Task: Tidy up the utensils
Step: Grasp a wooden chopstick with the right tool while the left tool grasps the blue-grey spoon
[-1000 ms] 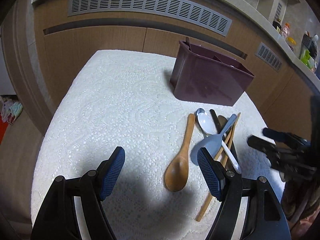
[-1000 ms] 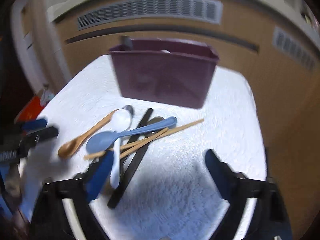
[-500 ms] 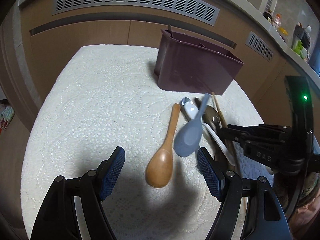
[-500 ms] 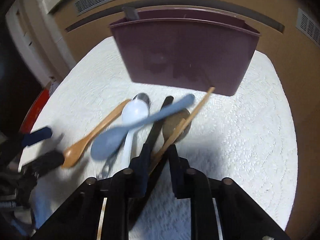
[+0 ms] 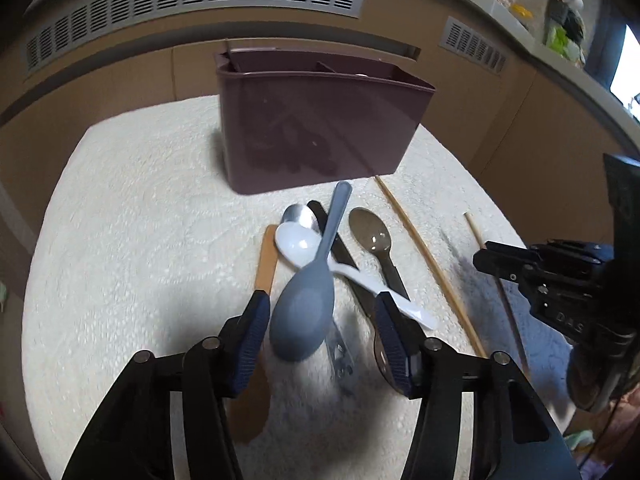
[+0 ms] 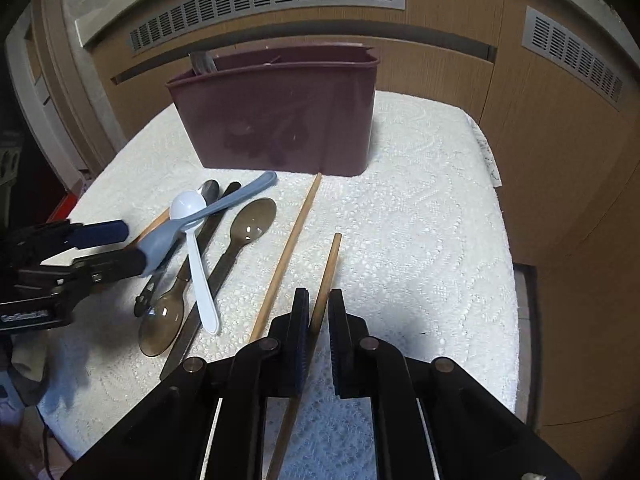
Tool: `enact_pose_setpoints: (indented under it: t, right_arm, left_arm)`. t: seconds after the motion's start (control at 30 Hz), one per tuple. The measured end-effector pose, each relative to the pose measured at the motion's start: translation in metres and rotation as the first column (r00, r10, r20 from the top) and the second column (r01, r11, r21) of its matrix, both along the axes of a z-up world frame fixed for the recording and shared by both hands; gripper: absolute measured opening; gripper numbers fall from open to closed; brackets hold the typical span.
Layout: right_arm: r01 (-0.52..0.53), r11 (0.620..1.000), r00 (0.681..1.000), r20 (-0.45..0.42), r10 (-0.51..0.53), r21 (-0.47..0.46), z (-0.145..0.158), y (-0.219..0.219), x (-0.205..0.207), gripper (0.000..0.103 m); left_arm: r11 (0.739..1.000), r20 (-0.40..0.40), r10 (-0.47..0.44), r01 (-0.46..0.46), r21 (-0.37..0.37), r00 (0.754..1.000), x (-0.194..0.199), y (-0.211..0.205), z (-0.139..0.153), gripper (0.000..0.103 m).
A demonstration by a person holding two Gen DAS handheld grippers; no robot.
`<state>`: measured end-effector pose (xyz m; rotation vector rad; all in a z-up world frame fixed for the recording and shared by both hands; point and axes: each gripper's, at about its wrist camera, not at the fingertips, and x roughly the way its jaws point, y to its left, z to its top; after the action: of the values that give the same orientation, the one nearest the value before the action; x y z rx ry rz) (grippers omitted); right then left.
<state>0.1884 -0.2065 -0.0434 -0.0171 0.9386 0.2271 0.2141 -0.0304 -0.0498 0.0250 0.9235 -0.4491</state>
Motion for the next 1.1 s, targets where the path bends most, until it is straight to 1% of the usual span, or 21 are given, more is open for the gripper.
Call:
enact_pose_setpoints:
  t: [0.07, 0.13, 0.17, 0.2, 0.3, 0.37, 0.6, 0.67, 0.7, 0.73, 0.83, 0.93, 0.97, 1.03, 1.1]
  right_arm:
    - [-0.005, 1.0, 1.0, 0.009, 0.005, 0.007, -0.001, 0.001, -0.001, 0.008]
    - [0.0, 1.0, 1.0, 0.01, 0.0, 0.01, -0.001, 0.003, -0.003, 0.008]
    - [0.004, 1.0, 1.0, 0.01, -0.004, 0.015, -0.002, 0.002, -0.003, 0.008]
    - [0.007, 1.0, 1.0, 0.009, -0.007, 0.019, -0.003, 0.002, -0.003, 0.008]
    - [0.012, 0.999, 1.0, 0.01, -0.013, 0.029, -0.005, 0.0, -0.005, 0.008]
    - [0.012, 0.999, 1.0, 0.008, -0.012, 0.032, -0.008, -0.001, -0.005, 0.008]
    - [0.006, 1.0, 1.0, 0.008, -0.006, 0.031, -0.009, -0.003, -0.007, 0.008]
    - [0.002, 0.999, 1.0, 0.001, -0.002, 0.033, -0.008, -0.002, -0.008, 0.009]
    - [0.002, 0.999, 1.0, -0.008, -0.002, 0.041, -0.009, -0.001, -0.008, 0.009]
    - [0.004, 0.999, 1.0, -0.016, -0.003, 0.045, -0.009, 0.0, -0.007, 0.011]
    - [0.027, 1.0, 0.999, -0.035, -0.027, 0.013, -0.014, 0.007, -0.002, 0.011]
    - [0.036, 0.999, 0.997, -0.071, -0.037, -0.016, -0.022, 0.016, 0.007, 0.011]
    - [0.039, 0.999, 0.998, -0.055, -0.041, -0.036, -0.022, 0.019, 0.008, 0.011]
    - [0.021, 0.996, 0.999, -0.033, -0.024, -0.089, -0.021, 0.028, 0.006, 0.007]
    - [0.005, 0.998, 1.0, -0.03, -0.006, -0.056, -0.018, 0.028, 0.003, 0.005]
  left_arm:
    - [0.998, -0.002, -0.027, 0.027, 0.049, 1.0, 0.011, -0.01, -0.003, 0.051]
    - [0.995, -0.02, -0.028, 0.03, 0.093, 0.999, 0.022, -0.015, -0.008, 0.042]
    - [0.993, -0.031, -0.026, 0.029, 0.11, 0.999, 0.026, -0.015, -0.011, 0.04]
    - [0.992, -0.039, -0.021, 0.026, 0.127, 0.999, 0.029, -0.015, -0.013, 0.034]
    - [0.99, -0.036, -0.02, 0.025, 0.141, 0.999, 0.024, -0.012, -0.014, 0.033]
    - [0.991, -0.044, -0.01, 0.016, 0.134, 0.999, 0.016, -0.005, -0.013, 0.033]
    - [0.994, -0.119, -0.019, 0.032, 0.106, 0.993, -0.035, 0.015, -0.01, 0.033]
    - [0.995, -0.147, -0.017, 0.03, 0.09, 0.989, -0.044, 0.018, -0.011, 0.033]
    - [0.996, -0.148, -0.016, 0.029, 0.087, 0.989, -0.047, 0.019, -0.011, 0.034]
    - [0.996, -0.151, -0.018, 0.031, 0.087, 0.988, -0.049, 0.018, -0.011, 0.034]
    - [0.996, -0.148, -0.024, 0.036, 0.079, 0.989, -0.051, 0.016, -0.01, 0.035]
    - [0.996, -0.129, -0.043, 0.053, 0.077, 0.991, -0.052, 0.012, -0.004, 0.035]
    - [0.995, -0.122, -0.051, 0.061, 0.079, 0.991, -0.053, 0.011, -0.001, 0.036]
    - [0.993, -0.109, -0.074, 0.084, 0.085, 0.991, -0.049, 0.006, 0.005, 0.036]
    - [0.989, -0.095, -0.101, 0.11, 0.096, 0.99, -0.044, -0.001, 0.011, 0.036]
